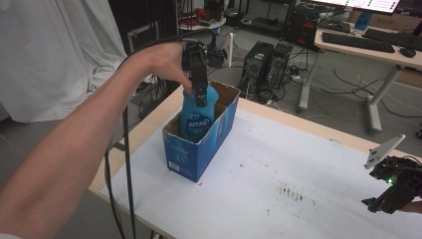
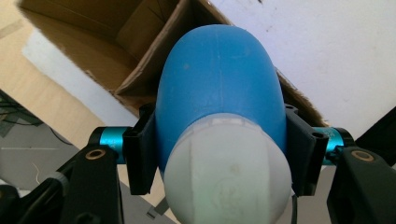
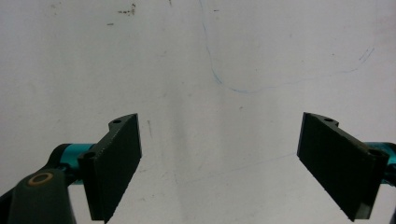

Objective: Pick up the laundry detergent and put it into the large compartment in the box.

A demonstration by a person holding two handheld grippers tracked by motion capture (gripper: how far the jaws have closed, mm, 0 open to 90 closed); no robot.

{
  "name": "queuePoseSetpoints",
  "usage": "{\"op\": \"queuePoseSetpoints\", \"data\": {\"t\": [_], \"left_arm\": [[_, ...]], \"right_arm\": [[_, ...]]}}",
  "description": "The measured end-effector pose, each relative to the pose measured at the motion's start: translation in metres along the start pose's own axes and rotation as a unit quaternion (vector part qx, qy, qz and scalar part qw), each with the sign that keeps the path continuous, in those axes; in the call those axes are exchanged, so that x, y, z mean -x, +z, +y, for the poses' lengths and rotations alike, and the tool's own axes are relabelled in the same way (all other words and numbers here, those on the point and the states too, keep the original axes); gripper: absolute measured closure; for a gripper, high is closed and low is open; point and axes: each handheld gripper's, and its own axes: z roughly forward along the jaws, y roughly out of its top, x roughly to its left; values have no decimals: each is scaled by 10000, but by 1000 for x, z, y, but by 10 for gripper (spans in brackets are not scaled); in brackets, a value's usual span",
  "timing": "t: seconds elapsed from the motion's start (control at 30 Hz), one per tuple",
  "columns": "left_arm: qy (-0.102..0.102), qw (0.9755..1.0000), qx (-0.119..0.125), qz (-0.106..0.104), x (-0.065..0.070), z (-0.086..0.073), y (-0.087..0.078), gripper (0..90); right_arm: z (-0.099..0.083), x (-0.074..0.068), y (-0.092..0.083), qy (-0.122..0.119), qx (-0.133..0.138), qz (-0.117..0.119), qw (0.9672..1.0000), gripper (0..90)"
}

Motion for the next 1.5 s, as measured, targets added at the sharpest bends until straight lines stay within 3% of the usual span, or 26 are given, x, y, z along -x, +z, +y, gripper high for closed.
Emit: {"op": "queuePoseSetpoints", "data": {"t": [0.43,0.8,0.87,1.17,1.5], "left_arm": [[138,9998,-134,-90,2,-5,43,383],[224,9996,-166,-85,3,-10,68,382],[207,9997,-69,-97,3,-11,67,382],[192,9998,-55,-78,3,-18,68,381],[216,9996,-110,-117,2,-13,69,378]], "right_arm": [[1,0,2,-8,-19,24,10000,130],[1,0,4,-11,-40,31,10000,130],[1,0,4,-7,-53,37,10000,130],[0,0,4,-11,-54,46,10000,130],[-1,0,2,18,-44,23,10000,130]]}}
